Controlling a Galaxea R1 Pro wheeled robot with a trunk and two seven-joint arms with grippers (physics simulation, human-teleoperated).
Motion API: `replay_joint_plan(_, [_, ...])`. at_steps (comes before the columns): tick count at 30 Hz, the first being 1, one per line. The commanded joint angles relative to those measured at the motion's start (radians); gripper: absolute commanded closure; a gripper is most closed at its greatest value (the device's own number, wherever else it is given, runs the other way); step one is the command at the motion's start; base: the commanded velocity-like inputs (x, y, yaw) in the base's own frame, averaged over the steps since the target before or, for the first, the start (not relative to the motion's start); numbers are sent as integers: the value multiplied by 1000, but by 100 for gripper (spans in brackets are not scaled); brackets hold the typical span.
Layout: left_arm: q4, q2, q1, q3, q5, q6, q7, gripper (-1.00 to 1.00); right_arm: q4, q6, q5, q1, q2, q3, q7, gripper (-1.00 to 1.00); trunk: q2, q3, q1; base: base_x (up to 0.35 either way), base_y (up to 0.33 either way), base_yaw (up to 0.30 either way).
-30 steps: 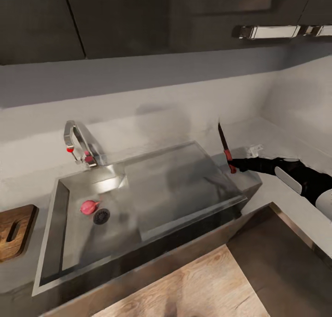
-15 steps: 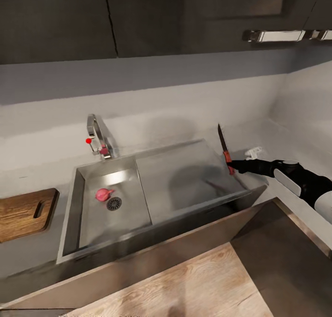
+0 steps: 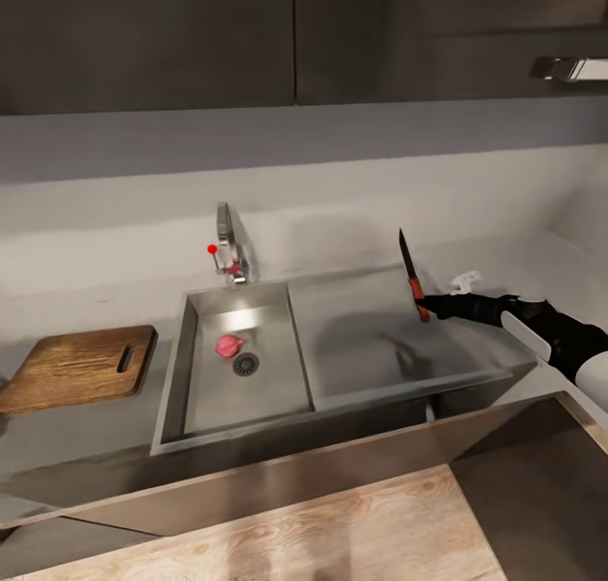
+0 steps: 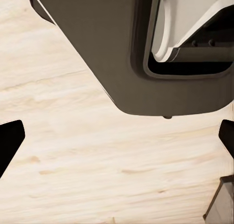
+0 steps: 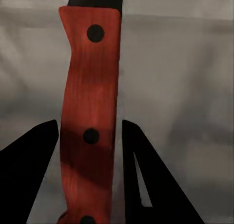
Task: In the kitchen, take the Vidalia onion out of the sink, dice it on the chopping board with the paring knife, put the diced onion into the bowl on the countertop, then place both the paring knife and the chopping board into the sink.
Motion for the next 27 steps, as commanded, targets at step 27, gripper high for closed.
replay_joint_plan(27, [-1,1,0,1,1,-2,-1,-100,-2,6,-12,8,-1,5,1,100,-2,16,1,0,0,157])
